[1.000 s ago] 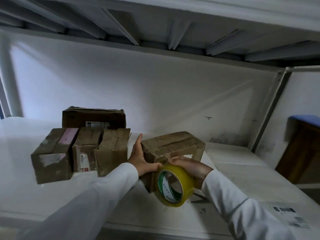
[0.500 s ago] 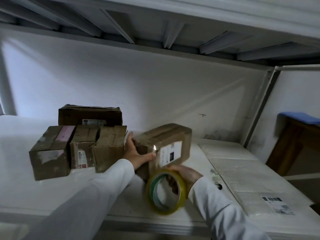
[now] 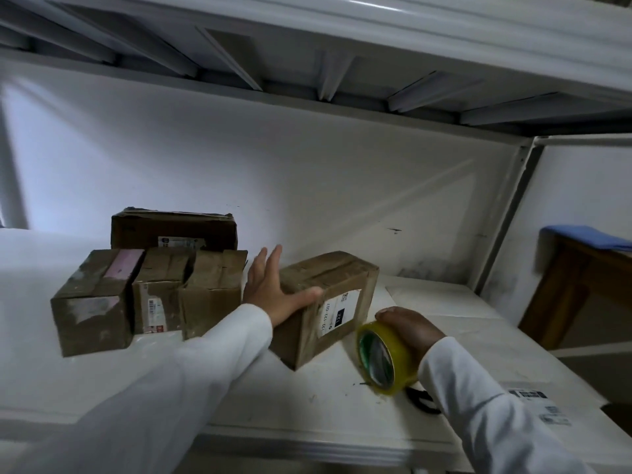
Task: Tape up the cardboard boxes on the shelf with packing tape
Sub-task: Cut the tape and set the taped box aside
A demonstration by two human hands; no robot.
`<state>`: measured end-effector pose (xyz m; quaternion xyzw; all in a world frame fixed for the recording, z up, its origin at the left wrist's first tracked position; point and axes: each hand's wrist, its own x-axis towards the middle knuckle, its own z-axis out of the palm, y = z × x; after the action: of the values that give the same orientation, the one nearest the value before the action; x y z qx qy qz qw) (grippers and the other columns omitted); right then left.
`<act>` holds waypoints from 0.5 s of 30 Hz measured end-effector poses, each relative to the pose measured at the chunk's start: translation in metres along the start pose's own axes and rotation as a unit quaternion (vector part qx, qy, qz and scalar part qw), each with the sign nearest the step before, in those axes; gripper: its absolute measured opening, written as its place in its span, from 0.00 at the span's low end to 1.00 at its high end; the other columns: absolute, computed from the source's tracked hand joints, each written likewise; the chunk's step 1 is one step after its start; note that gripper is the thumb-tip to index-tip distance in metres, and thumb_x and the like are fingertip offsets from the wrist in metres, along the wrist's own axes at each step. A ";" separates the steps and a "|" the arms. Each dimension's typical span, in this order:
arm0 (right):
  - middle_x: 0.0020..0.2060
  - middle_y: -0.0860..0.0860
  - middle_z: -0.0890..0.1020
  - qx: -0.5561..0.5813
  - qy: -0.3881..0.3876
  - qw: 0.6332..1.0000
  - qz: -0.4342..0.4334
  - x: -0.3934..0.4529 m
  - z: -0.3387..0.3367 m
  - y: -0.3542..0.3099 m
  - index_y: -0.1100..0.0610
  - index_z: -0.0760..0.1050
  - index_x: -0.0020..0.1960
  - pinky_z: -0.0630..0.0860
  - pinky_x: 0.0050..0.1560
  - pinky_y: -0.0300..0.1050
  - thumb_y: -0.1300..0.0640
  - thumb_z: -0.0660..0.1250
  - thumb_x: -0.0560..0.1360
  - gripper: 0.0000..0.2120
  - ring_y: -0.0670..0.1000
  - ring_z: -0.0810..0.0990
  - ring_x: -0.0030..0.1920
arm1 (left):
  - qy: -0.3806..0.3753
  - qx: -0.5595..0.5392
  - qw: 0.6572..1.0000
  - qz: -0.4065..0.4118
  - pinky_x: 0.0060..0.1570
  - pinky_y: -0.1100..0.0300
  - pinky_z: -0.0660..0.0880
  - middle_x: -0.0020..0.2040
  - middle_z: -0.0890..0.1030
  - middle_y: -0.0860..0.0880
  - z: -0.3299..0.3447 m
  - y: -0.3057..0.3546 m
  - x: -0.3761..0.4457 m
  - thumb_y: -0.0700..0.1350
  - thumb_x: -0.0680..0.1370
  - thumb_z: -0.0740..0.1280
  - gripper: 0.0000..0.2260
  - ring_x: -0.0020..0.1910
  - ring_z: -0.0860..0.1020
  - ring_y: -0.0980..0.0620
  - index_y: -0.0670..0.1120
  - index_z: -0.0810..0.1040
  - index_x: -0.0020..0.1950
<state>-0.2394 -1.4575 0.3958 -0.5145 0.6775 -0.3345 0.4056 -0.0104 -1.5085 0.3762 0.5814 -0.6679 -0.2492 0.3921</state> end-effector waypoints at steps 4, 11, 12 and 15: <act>0.49 0.53 0.76 -0.039 0.026 0.999 -0.015 0.008 0.007 0.012 0.53 0.76 0.52 0.69 0.52 0.46 0.52 0.62 0.79 0.07 0.50 0.74 0.42 | -0.087 0.156 0.980 -0.081 0.69 0.44 0.63 0.74 0.58 0.44 0.000 0.029 0.010 0.68 0.66 0.70 0.45 0.73 0.58 0.40 0.53 0.55 0.75; 0.54 0.55 0.74 -0.058 0.029 0.998 -0.011 0.019 0.004 0.017 0.54 0.72 0.55 0.67 0.57 0.50 0.52 0.60 0.80 0.07 0.57 0.71 0.51 | -0.053 0.143 0.983 -0.103 0.66 0.47 0.65 0.70 0.60 0.42 -0.004 0.044 0.014 0.65 0.68 0.70 0.43 0.70 0.61 0.39 0.49 0.53 0.75; 0.54 0.56 0.75 -0.069 0.033 0.997 -0.015 0.021 0.005 0.018 0.56 0.73 0.55 0.67 0.58 0.49 0.53 0.61 0.80 0.08 0.57 0.72 0.51 | -0.027 0.118 0.987 -0.110 0.66 0.47 0.65 0.69 0.61 0.42 -0.007 0.045 0.019 0.66 0.68 0.70 0.43 0.70 0.61 0.39 0.49 0.54 0.74; 0.54 0.59 0.78 -0.084 0.045 0.995 -0.035 0.026 0.008 0.017 0.58 0.77 0.51 0.68 0.55 0.46 0.56 0.62 0.79 0.07 0.56 0.74 0.50 | 0.053 0.082 0.988 -0.119 0.62 0.48 0.67 0.68 0.61 0.43 -0.014 0.049 0.038 0.66 0.67 0.70 0.42 0.69 0.61 0.40 0.48 0.56 0.72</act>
<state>-0.2433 -1.4791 0.3715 -0.5546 0.7023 -0.3130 0.3181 -0.0278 -1.5344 0.4314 0.6995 -0.5903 -0.2073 0.3453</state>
